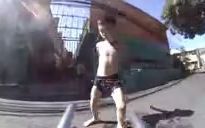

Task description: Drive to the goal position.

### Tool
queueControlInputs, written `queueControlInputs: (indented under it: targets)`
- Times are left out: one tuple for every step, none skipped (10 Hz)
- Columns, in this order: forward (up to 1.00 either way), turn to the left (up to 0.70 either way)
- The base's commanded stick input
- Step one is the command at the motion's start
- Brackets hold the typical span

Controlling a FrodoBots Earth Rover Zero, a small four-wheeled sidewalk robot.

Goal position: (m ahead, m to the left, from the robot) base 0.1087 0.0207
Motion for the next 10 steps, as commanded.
queueControlInputs:
  targets:
    - [0.00,-0.89]
    - [0.00,-0.89]
    - [0.00,-0.90]
    - [0.00,-0.90]
    - [0.00,-0.92]
    - [0.00,-0.93]
    - [0.00,-0.93]
    - [0.00,-0.94]
    - [0.00,-0.95]
    - [0.00,-0.96]
